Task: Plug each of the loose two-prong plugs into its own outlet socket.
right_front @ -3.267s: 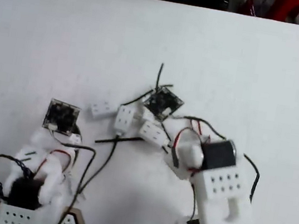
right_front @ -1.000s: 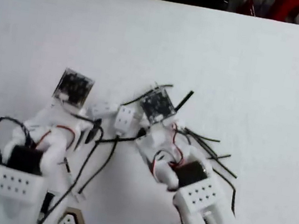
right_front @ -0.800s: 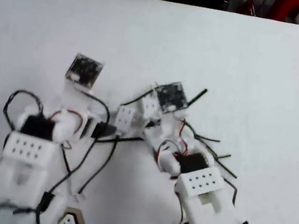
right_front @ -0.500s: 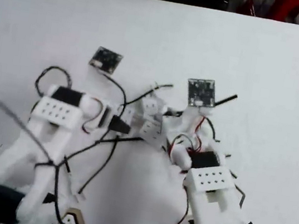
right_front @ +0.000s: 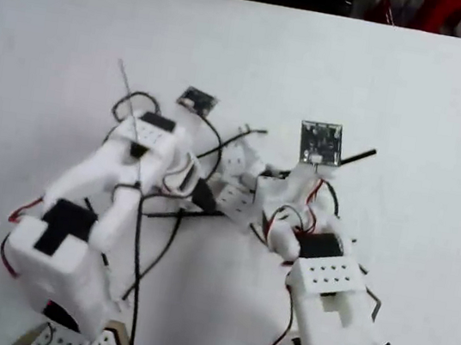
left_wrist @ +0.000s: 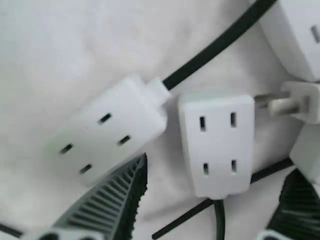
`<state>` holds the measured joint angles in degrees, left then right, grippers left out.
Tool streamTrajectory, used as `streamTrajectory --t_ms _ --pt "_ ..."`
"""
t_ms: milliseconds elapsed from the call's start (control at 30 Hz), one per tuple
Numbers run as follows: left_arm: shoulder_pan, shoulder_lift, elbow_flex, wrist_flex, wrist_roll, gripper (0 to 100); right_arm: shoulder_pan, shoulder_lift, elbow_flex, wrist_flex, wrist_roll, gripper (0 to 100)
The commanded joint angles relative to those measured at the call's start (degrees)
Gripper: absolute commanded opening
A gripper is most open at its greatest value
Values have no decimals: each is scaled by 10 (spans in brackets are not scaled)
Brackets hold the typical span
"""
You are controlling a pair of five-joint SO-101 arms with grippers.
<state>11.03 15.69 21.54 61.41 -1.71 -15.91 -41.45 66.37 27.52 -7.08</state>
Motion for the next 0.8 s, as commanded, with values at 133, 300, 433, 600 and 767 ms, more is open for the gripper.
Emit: streamTrajectory --t_ms 133,300,433,600,767 --pt "13 47 -99 27 -59 199 7 -1 -4 -7 -4 17" --pt "9 47 -101 44 -163 153 7 -1 3 -7 -4 17" --pt "9 32 -96 61 -264 104 7 -1 3 -7 -4 17" --pt "-4 -30 -39 53 -353 106 7 -2 5 -7 -4 17" --pt "-27 -65 15 39 -403 221 7 -2 5 -9 -4 17"
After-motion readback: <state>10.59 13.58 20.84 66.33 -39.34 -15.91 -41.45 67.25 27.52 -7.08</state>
